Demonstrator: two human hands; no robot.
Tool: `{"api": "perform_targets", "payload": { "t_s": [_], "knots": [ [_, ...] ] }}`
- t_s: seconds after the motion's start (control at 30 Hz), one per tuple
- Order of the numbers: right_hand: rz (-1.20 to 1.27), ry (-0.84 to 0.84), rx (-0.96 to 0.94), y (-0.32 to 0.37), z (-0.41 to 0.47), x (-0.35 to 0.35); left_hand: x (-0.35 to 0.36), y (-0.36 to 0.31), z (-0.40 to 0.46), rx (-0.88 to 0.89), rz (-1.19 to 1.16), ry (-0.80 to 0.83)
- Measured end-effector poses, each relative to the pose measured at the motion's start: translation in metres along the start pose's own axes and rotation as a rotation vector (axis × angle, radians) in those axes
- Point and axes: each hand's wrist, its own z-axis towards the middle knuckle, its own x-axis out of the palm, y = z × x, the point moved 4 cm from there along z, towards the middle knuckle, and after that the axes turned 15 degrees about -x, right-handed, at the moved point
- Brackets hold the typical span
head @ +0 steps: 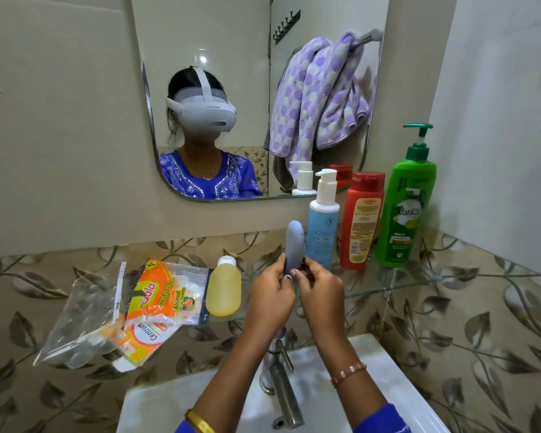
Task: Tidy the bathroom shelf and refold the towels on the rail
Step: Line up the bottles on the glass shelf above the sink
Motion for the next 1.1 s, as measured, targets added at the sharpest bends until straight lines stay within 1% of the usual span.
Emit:
{"api": "perform_targets", "payload": {
  "t_s": [0.1, 0.2, 0.23, 0.33, 0.37, 0.43, 0.53, 0.7, 0.77, 0.83, 0.9, 0.97, 1.1],
  "knots": [
    [-0.001, -0.007, 0.001, 0.0, -0.003, -0.001, 0.0, 0.0, -0.002, -0.005, -0.002, -0.013],
    [-0.024, -0.067, -0.03, 0.0, -0.011, -0.005, -0.001, 0.001, -0.005, 0.002, -0.023, -0.047],
    [-0.017, -0.096, -0.032, 0.0, -0.014, -0.007, -0.002, 0.002, -0.007, -0.005, -0.063, -0.049],
    [0.089, -0.149, 0.011, 0.001, -0.022, -0.012, -0.011, 0.003, -0.02, -0.015, -0.312, -0.024],
    [0.126, -0.156, 0.023, 0.003, -0.026, -0.013, -0.017, 0.003, -0.027, -0.002, -0.379, -0.041],
    [0.153, -0.145, -0.012, 0.011, -0.034, -0.012, -0.032, 0.004, -0.038, 0.028, -0.48, -0.085],
    [0.156, -0.029, -0.199, 0.034, -0.041, 0.0, -0.058, 0.003, -0.043, 0.045, -0.578, -0.172],
    [0.13, 0.363, -0.449, 0.074, -0.029, 0.037, -0.098, 0.01, -0.041, 0.006, -0.602, -0.288],
    [0.04, 0.52, -0.483, 0.08, -0.028, 0.051, -0.107, 0.016, -0.041, -0.028, -0.583, -0.313],
    [-0.076, 0.619, -0.487, 0.078, -0.029, 0.058, -0.11, 0.021, -0.04, -0.058, -0.571, -0.32],
    [-0.106, 0.627, -0.48, 0.074, -0.031, 0.058, -0.11, 0.026, -0.041, -0.066, -0.568, -0.312],
    [-0.092, 0.598, -0.48, 0.072, -0.036, 0.054, -0.107, 0.027, -0.044, -0.064, -0.575, -0.291],
    [-0.011, 0.459, -0.494, 0.07, -0.042, 0.04, -0.098, 0.028, -0.044, -0.078, -0.565, -0.234]
  ]
}}
